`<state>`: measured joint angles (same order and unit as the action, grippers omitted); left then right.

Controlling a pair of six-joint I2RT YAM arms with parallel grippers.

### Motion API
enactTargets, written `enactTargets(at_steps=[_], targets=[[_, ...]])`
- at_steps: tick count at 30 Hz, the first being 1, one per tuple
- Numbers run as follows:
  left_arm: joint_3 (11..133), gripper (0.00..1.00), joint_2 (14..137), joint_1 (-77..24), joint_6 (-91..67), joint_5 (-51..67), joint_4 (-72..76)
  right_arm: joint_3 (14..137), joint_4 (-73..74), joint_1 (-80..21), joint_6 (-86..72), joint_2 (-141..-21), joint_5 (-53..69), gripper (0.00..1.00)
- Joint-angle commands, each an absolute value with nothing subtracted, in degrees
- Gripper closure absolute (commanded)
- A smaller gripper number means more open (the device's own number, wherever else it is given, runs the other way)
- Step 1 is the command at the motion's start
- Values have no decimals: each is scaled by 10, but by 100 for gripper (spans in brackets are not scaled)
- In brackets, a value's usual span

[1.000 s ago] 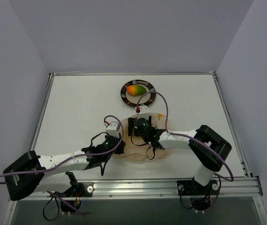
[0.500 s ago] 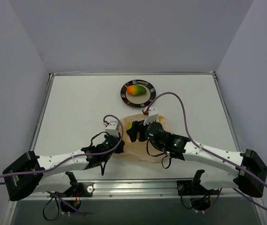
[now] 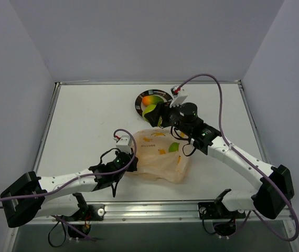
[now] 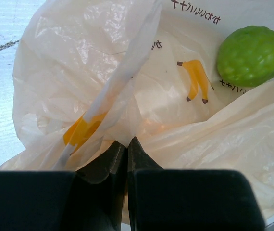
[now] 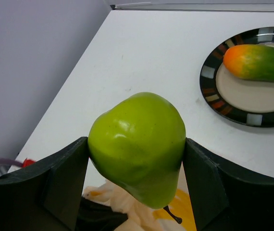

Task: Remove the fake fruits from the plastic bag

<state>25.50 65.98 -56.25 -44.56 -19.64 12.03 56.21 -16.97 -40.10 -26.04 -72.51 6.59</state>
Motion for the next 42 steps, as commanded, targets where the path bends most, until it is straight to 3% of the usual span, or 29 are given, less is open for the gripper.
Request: enactTargets(at_steps=[1, 6, 14, 25, 26, 28, 29, 31, 37, 39, 42], targets=[[253, 98, 654, -562, -435, -206, 121, 617, -224, -375, -236, -775, 79, 66], [240, 98, 681, -563, -434, -190, 148, 705, -217, -349, -176, -940, -48, 66], [224, 98, 682, -565, -420, -190, 179, 858, -192, -338, -68, -1150, -15, 64], [227, 98, 693, -566, -417, -192, 186, 940, -151, -331, 4, -1249, -13, 61], [228, 98, 694, -566, -417, -192, 185, 947, -148, -332, 10, -1258, -13, 57], [232, 98, 695, -566, -417, -195, 178, 957, -130, -332, 12, -1261, -6, 43], [234, 98, 694, -566, -416, -195, 176, 956, -127, -334, 10, -1257, -6, 29], [237, 98, 687, -566, -414, -198, 170, 944, -126, -337, 1, -1234, 13, 16], [257, 98, 675, -566, -416, -205, 150, 840, -181, -353, -35, -1105, 32, 6], [260, 98, 675, -565, -420, -201, 150, 827, -183, -362, -41, -1078, 26, 7], [269, 98, 671, -565, -426, -197, 141, 785, -175, -390, -47, -1009, -18, 16]])
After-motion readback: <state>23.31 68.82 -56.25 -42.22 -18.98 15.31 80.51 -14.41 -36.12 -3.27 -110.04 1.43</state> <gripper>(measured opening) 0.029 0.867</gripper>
